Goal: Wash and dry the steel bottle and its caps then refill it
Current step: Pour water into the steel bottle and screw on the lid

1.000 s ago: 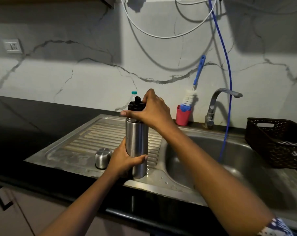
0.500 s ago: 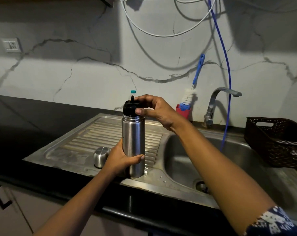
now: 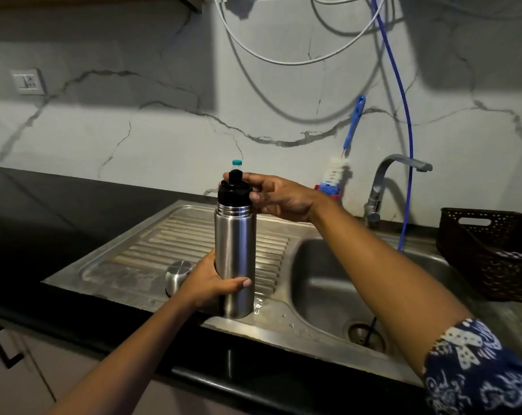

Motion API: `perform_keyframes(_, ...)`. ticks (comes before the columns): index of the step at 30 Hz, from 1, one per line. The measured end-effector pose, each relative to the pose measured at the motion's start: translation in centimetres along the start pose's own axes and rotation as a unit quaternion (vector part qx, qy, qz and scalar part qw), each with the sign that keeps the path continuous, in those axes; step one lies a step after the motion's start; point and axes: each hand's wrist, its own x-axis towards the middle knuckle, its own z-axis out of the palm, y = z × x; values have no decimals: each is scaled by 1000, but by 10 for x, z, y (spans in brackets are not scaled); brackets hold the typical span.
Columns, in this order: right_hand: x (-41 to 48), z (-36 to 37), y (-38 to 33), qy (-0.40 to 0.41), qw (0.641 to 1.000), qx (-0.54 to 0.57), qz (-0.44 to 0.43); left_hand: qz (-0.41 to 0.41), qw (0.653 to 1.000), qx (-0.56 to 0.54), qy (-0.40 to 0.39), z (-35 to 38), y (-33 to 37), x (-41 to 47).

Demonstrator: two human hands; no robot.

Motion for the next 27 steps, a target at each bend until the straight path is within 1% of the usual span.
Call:
perform_keyframes(2, 5, 5, -3, -32, 999, 6, -24, -2, 1000, -10, -7, -1, 3, -1)
perform_keyframes(4, 8, 11, 0, -10, 999, 28, -42, -1, 1000, -14, -4, -1, 2, -1)
perform_keyframes(6, 5, 19, 4, 65, 996, 29, -58, 6, 1000, -9, 10, 1, 1, -2)
perform_keyframes(9, -6, 37, 4, 201, 975, -36, -88, 16, 999, 3, 40, 5, 1, -3)
perform_keyframes(11, -8, 53, 3, 293, 946, -103, -96, 25, 998, 8, 50, 6, 2, -4)
perform_keyframes(12, -6, 61, 4, 338, 925, -147, -96, 29, 998, 12, 55, 7, 2, -5)
perform_keyframes(14, -3, 68, 5, 399, 885, -224, -86, 32, 998, 21, 57, 7, 3, -6)
perform_keyframes(15, -2, 65, 4, 398, 883, -238, -73, 29, 998, 22, 54, 6, 4, -6)
perform_keyframes(16, -3, 59, 0, 370, 897, -233, -57, 23, 998, 24, 47, 6, 3, -5)
perform_keyframes(17, -4, 51, -5, 315, 926, -204, -39, 16, 999, 24, 39, 5, 4, -4)
perform_keyframes(18, -4, 43, -9, 241, 958, -153, -27, 10, 999, 22, 30, 4, 3, -3)
perform_keyframes(19, -2, 39, -11, 168, 981, -99, -22, 7, 1000, 15, 21, 2, 3, -3)
perform_keyframes(20, 2, 36, -11, 112, 991, -68, -23, 6, 1000, 6, 15, 2, 4, -3)
perform_keyframes(21, 8, 36, -11, 73, 996, -49, -31, 6, 1000, -1, 13, 2, 4, -3)
perform_keyframes(22, 14, 38, -10, 54, 997, -34, -43, 10, 1000, -8, 16, 2, 4, -4)
perform_keyframes(23, 18, 41, -8, 56, 997, -15, -53, 16, 999, -14, 24, 3, 3, -4)
perform_keyframes(24, 21, 44, -5, 77, 995, 7, -59, 21, 999, -17, 33, 4, 3, -4)
perform_keyframes(27, 19, 50, 4, 172, 981, 26, -86, 35, 998, 5, 55, 7, 4, -6)
